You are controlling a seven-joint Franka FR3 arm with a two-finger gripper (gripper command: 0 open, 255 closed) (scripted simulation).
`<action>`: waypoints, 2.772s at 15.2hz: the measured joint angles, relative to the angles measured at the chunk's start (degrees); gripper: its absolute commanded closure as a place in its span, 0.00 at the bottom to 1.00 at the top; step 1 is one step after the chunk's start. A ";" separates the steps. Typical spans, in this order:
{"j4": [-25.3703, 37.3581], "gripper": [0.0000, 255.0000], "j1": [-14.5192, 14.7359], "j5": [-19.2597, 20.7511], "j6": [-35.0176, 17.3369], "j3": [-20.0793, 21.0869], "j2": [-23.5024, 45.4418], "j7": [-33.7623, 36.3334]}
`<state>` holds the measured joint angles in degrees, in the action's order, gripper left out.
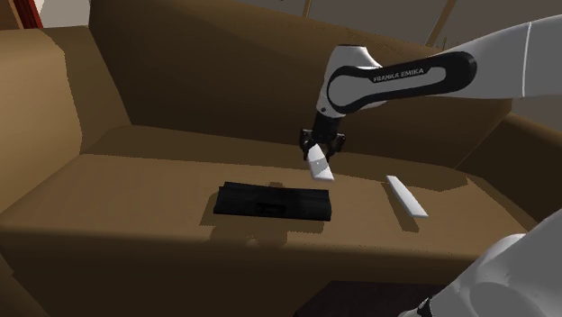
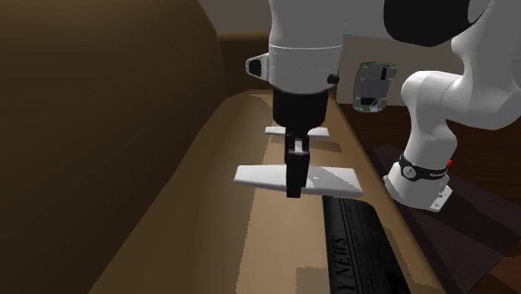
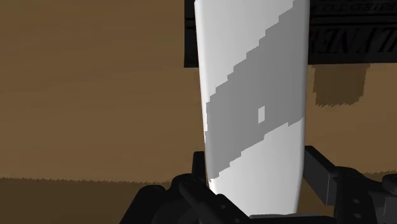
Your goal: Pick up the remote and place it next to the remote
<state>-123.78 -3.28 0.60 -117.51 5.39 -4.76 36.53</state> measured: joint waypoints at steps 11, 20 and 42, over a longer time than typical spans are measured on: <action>-21.02 1.00 -3.95 1.08 0.38 -6.03 -21.56 -9.36; -32.98 1.00 -9.66 6.38 6.05 -12.69 -39.56 -17.85; -39.17 1.00 -33.08 31.11 21.92 -37.46 -64.67 -47.57</action>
<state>-162.95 -36.36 31.71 -95.59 -32.07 -69.43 -11.04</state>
